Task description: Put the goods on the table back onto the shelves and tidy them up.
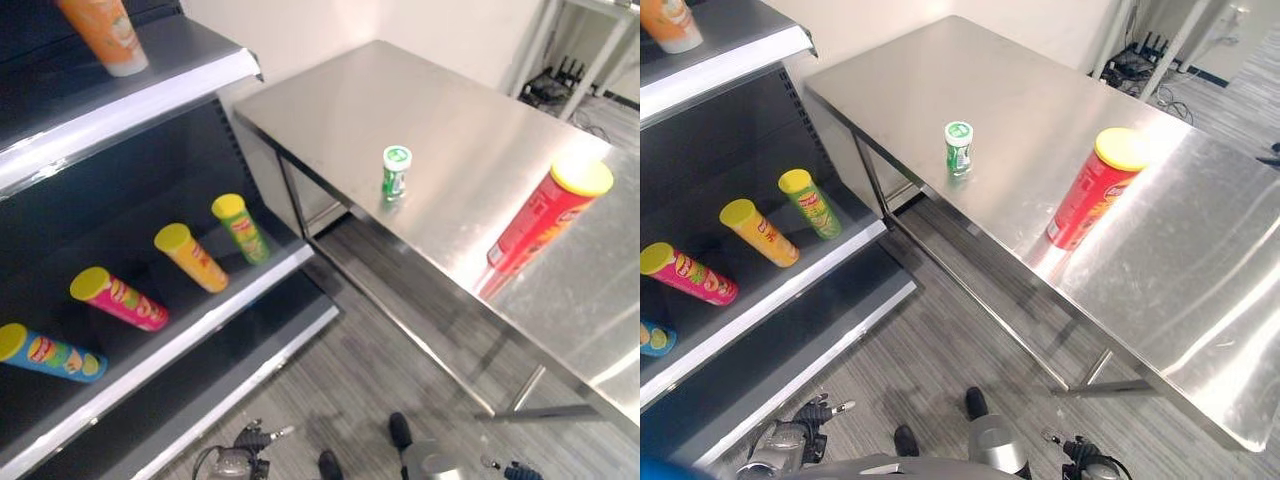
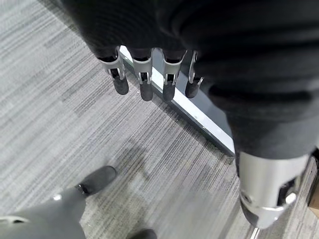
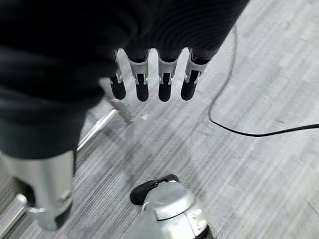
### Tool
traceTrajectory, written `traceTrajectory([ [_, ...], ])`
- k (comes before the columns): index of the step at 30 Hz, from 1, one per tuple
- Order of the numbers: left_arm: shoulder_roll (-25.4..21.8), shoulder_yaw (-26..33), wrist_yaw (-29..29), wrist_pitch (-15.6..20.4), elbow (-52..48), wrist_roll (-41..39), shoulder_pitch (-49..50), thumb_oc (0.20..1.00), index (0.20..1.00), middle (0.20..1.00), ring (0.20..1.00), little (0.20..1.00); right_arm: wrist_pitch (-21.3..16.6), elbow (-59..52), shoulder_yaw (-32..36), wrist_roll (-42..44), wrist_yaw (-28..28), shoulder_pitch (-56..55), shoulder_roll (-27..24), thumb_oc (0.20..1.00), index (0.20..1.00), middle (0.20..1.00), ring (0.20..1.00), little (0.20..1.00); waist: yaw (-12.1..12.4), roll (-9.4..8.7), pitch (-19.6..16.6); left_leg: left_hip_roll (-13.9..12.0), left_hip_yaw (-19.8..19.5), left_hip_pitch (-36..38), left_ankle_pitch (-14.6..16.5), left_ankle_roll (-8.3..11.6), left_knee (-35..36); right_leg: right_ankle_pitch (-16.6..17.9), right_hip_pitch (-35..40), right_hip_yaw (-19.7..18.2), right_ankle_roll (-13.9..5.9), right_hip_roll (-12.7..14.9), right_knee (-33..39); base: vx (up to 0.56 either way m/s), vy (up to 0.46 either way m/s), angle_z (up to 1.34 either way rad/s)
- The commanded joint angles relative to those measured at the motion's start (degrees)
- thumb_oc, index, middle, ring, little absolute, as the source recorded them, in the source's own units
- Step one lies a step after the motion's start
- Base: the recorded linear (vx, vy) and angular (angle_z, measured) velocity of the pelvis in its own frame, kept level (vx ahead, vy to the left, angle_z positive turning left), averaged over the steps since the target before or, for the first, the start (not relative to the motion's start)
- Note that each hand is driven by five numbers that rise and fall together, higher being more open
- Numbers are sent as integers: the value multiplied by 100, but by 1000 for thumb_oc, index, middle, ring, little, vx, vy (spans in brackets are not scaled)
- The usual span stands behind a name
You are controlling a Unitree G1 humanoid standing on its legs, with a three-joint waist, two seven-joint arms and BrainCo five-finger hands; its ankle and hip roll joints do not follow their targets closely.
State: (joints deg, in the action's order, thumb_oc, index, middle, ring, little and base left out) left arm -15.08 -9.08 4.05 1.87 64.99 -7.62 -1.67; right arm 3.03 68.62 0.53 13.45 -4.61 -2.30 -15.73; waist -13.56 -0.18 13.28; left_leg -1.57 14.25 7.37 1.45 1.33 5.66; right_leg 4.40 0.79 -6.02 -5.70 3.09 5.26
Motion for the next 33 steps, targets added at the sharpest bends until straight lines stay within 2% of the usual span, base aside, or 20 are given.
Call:
traceTrajectory([
  [1, -333, 38, 50, 84, -34, 69, -109, 1000, 1000, 1000, 1000, 1000, -48, 289, 203, 200, -198, 99, -178, 1000, 1000, 1000, 1000, 1000, -69, -277, -101, -134, 97, 49, 399, 73, -272, -170, -360, -251, -869, 717, -427, 4, 69, -20],
  [4, -423, 156, 45, 128, -47, 17, -98, 1000, 1000, 1000, 1000, 1000, -178, 241, 875, 671, -404, -67, -490, 1000, 1000, 1000, 1000, 1000, -185, -311, -123, -116, 195, 99, 432, 63, -241, -125, -399, -255, -919, 745, -432, 19, 48, -15],
  [5, -471, 202, 25, 142, -122, 33, -66, 1000, 1000, 1000, 1000, 1000, -249, 135, 1368, 896, -536, -249, -774, 1000, 1000, 1000, 1000, 1000, -239, -329, -139, -122, 210, 123, 452, 65, -241, -111, -395, -233, -930, 762, -422, 16, 20, -6],
  [6, -465, 194, 25, 140, -126, 34, -64, 1000, 1000, 1000, 1000, 1000, -245, 127, 1377, 895, -536, -260, -778, 1000, 1000, 1000, 1000, 1000, -236, -321, -141, -124, 207, 124, 454, 65, -241, -112, -392, -230, -930, 762, -420, 19, 11, -5],
  [7, -478, 208, 16, 147, -164, 70, -43, 1000, 1000, 1000, 1000, 1000, -261, 41, 1604, 929, -577, -396, -914, 1000, 1000, 1000, 1000, 1000, -260, -329, -158, -130, 206, 134, 461, 70, -236, -105, -385, -204, -930, 770, -408, 36, -1, -3],
  [8, -485, 243, -14, 162, -239, 134, -19, 1000, 1000, 1000, 1000, 1000, -324, -168, 2052, 920, -736, -623, -1268, 1000, 1000, 1000, 1000, 1000, -306, -348, -202, -142, 190, 149, 480, 77, -234, -116, -362, -144, -930, 793, -389, 36, -1, -1],
  [9, -476, 234, -13, 160, -241, 135, -17, 1000, 1000, 1000, 1000, 1000, -318, -181, 2066, 915, -738, -637, -1272, 1000, 1000, 1000, 1000, 1000, -306, -337, -205, -143, 183, 149, 481, 77, -234, -117, -357, -136, -930, 793, -386, 35, -2, 4],
  [12, -429, 260, 21, 168, -241, 154, -40, 1000, 1000, 1000, 1000, 1000, -407, -791, 2575, 788, -1033, -800, -1722, 1000, 1000, 1000, 1000, 1000, -381, -365, -235, -166, 156, 161, 495, 91, -234, -119, -343, -87, -930, 813, -379, 5, -1, 5],
  [13, -384, 271, 36, 168, -259, 165, -43, 1000, 1000, 1000, 1000, 1000, -461, -1266, 2908, 641, -1239, -908, -2005, 1000, 1000, 1000, 1000, 1000, -428, -371, -251, -186, 147, 173, 504, 100, -234, -127, -342, -70, -930, 816, -378, 0, 0, 0],
  [15, -353, 257, 38, 163, -316, 177, -18, 1000, 1000, 1000, 1000, 1000, -421, -1640, 3102, 467, -1370, -1025, -2132, 1000, 1000, 1000, 1000, 1000, -442, -363, -259, -194, 139, 180, 508, 100, -232, -133, -329, -58, -930, 812, -368, 6, -1, 3],
  [17, -256, 242, 26, 209, -554, 281, 148, 1000, 1000, 1000, 1000, 1000, -550, -3002, 3747, -164, -1676, -1367, -2595, 1000, 1000, 1000, 1000, 1000, -485, -375, -286, -199, 120, 213, 515, 102, -187, -118, -310, -24, -923, 818, -339, 9, -15, 6],
  [21, -267, 215, -56, 242, -649, 350, 206, 1000, 1000, 1000, 1000, 1000, -812, -4321, 3737, -701, -1384, -1203, -3280, 1000, 1000, 1000, 1000, 1000, -388, -418, -279, -251, 98, 192, 476, 132, -167, -135, -287, 37, -887, 794, -296, -17, -35, 6],
  [22, -266, 222, -57, 241, -652, 350, 207, 1000, 1000, 1000, 1000, 1000, -806, -4329, 3734, -707, -1383, -1197, -3280, 1000, 1000, 1000, 1000, 1000, -393, -416, -278, -252, 100, 192, 476, 133, -166, -135, -287, 36, -886, 792, -295, -27, -44, 7],
  [26, -354, 242, -131, 248, -732, 302, 221, 1000, 1000, 1000, 1000, 1000, -969, -5075, 3440, -833, -877, -922, -3791, 1000, 1000, 1000, 1000, 1000, -242, -479, -296, -333, 92, 166, 422, 193, -182, -185, -249, 96, -858, 774, -265, -21, -57, 2],
  [33, -354, 263, -162, 247, -688, 265, 299, 1000, 1000, 1000, 1000, 1000, -1108, -5388, 3500, -524, -636, -884, -3855, 1000, 1000, 1000, 1000, 1000, -163, -473, -325, -400, 0, 149, 371, 260, -179, -283, -141, 236, -801, 765, -271, 0, -46, 11],
])
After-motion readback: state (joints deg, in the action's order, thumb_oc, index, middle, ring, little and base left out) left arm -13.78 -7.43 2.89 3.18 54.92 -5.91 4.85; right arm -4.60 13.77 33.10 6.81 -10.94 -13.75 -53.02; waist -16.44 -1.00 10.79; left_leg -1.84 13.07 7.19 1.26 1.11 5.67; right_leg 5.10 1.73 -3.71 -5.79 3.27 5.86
